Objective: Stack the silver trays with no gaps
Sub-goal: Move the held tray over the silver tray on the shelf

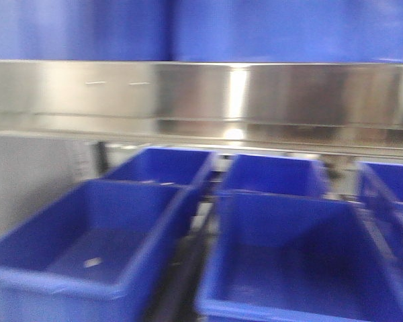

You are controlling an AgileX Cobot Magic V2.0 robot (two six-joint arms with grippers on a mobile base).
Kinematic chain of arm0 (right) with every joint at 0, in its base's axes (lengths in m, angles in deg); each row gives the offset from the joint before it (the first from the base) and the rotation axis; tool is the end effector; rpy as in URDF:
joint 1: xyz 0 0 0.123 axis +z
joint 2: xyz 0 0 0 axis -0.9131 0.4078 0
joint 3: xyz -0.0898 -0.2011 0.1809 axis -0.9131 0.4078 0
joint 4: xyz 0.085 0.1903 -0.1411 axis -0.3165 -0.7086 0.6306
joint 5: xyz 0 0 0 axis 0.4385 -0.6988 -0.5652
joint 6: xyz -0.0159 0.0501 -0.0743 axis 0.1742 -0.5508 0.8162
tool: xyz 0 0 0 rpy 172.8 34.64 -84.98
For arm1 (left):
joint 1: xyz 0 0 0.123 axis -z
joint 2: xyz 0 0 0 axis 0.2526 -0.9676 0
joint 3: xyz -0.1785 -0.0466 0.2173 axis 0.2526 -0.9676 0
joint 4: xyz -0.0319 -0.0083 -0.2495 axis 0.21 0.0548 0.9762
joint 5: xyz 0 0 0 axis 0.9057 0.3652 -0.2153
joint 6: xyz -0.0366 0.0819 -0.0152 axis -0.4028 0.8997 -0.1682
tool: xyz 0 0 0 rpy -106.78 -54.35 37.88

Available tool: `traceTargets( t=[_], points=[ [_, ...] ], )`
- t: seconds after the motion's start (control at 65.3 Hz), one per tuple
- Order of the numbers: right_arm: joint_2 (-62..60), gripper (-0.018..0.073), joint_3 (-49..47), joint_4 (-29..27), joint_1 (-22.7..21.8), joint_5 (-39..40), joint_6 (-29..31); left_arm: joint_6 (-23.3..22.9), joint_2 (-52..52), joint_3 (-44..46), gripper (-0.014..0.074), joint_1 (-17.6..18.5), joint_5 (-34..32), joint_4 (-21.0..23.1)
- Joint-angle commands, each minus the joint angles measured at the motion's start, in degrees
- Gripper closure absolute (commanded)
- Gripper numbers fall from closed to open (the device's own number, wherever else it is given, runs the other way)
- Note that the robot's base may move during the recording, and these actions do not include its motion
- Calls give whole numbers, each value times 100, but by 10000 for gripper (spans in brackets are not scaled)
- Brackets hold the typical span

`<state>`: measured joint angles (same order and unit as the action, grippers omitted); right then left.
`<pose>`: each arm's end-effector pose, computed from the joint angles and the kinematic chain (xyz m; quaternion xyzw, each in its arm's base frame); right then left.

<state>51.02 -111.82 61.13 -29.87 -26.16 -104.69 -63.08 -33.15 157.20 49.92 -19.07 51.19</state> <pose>0.2533 0.1607 0.4695 -0.0045 0.8850 0.1665 0.4347 0.2336 -0.1148 0.4731 -0.0232 0.8643 -0.0480 0.5001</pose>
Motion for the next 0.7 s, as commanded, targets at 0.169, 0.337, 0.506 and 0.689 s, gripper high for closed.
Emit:
traceTargets(
  t=[0.169, 0.337, 0.506, 0.689],
  points=[
    [-104, 636, -53, 248, -27, 55, 43, 18, 72, 49, 612, -7, 68, -358],
    [-104, 636, -53, 248, -27, 55, 43, 18, 72, 49, 612, -7, 68, -358],
    [-104, 636, -53, 248, -27, 55, 43, 18, 72, 49, 612, -7, 68, -358],
    [-104, 636, -53, 248, -27, 55, 43, 18, 72, 49, 612, -7, 68, -358]
  ],
)
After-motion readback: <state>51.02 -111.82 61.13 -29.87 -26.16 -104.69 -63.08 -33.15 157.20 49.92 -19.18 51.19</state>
